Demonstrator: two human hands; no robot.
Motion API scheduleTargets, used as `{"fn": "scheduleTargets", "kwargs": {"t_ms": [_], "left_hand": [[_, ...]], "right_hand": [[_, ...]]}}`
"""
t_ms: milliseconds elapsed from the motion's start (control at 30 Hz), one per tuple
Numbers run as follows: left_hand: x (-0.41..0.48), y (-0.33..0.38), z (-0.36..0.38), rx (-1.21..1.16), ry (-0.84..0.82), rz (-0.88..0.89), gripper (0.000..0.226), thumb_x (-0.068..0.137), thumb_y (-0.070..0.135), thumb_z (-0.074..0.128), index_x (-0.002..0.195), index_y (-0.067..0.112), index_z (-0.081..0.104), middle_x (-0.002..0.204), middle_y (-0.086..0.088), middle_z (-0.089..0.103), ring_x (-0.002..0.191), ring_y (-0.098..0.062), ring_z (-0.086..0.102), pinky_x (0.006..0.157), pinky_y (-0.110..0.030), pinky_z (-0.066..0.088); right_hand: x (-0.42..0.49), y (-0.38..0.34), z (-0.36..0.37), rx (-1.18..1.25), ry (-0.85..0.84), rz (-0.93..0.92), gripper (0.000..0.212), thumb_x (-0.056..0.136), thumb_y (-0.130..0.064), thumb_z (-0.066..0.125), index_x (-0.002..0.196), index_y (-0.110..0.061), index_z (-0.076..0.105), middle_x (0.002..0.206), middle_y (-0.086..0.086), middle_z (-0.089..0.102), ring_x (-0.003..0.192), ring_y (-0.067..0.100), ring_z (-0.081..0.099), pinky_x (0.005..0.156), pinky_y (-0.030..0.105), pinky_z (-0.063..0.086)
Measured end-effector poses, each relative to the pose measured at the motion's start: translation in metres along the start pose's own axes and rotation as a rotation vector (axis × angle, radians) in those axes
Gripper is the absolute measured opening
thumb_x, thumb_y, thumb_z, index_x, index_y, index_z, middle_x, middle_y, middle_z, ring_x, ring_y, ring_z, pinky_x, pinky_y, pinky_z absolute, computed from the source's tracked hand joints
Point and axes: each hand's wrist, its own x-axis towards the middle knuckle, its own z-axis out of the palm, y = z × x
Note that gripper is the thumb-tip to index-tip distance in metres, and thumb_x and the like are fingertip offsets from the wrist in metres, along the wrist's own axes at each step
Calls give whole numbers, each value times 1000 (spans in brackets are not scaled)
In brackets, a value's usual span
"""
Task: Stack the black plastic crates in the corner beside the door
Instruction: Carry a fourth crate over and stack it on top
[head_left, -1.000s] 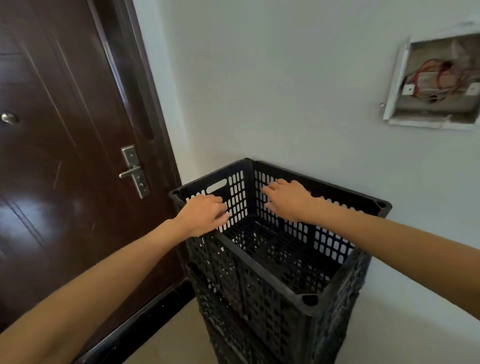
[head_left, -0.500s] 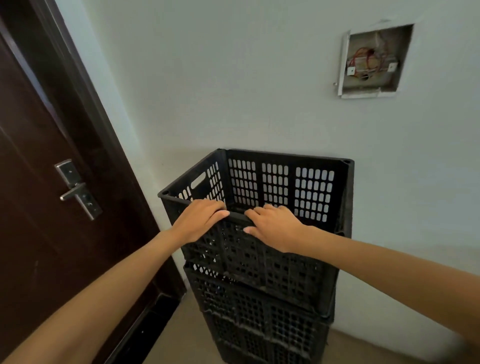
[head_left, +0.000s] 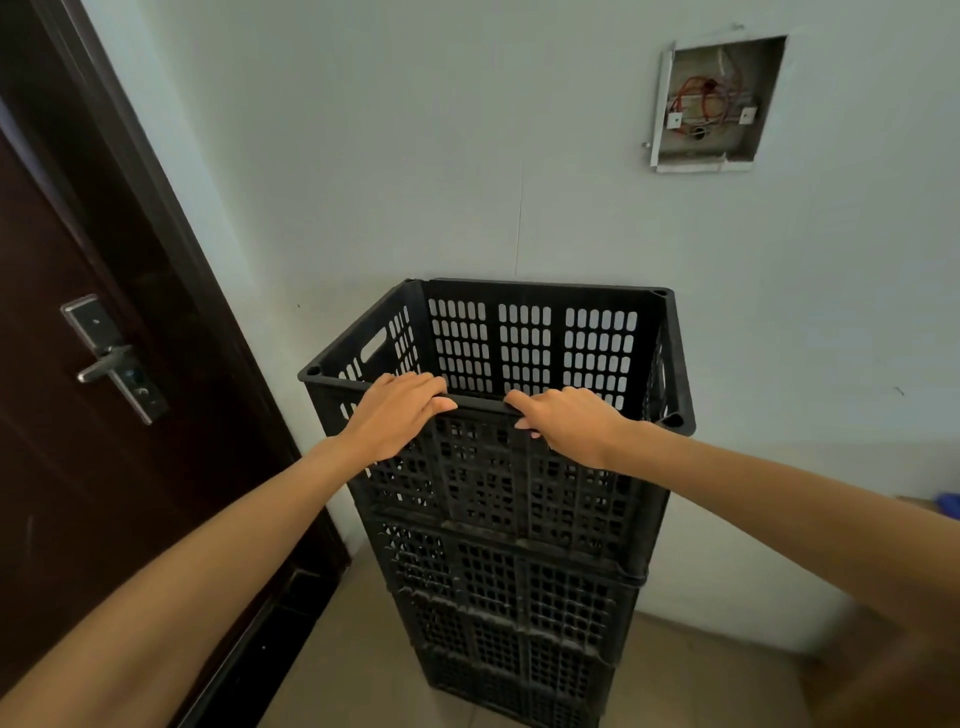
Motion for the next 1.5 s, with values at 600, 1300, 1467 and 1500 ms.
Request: {"fn": "scheduleTargets", "kwargs": {"t_ms": [600,1300,1467,1500], "left_hand": [[43,32,-11,-257,39,52,53,101,56,9,96,37,58,98,15,64,98,-7,60,111,-43,31],[58,38,-5,-271,-119,-40,48,105,45,11,133,28,47,130,0,61,127,-23,51,109,-47,35],[39,-29,-8,-279,133,-188,38,102,41,38,135,26,50,131,2,61,125,-18,53,103,-40,41],[38,-46,-9,-285,146,-243,39,101,39,43,137,25,48,137,0,57,129,-20,49,106,-42,40]], "right_hand": [[5,5,-5,4,-9,56,34,99,-45,38,115,-18,51,73,-2,59,66,22,61,58,35,47],[-1,16,-13,84,-215,104,63,86,-75,26,128,-29,38,94,-8,62,78,12,63,71,35,56],[37,14,-13,258,-242,39,74,81,-82,18,140,-38,28,145,-12,36,129,11,41,97,44,46],[55,12,-12,297,-227,26,73,82,-81,19,141,-38,28,148,-12,33,132,11,38,101,44,43]]}}
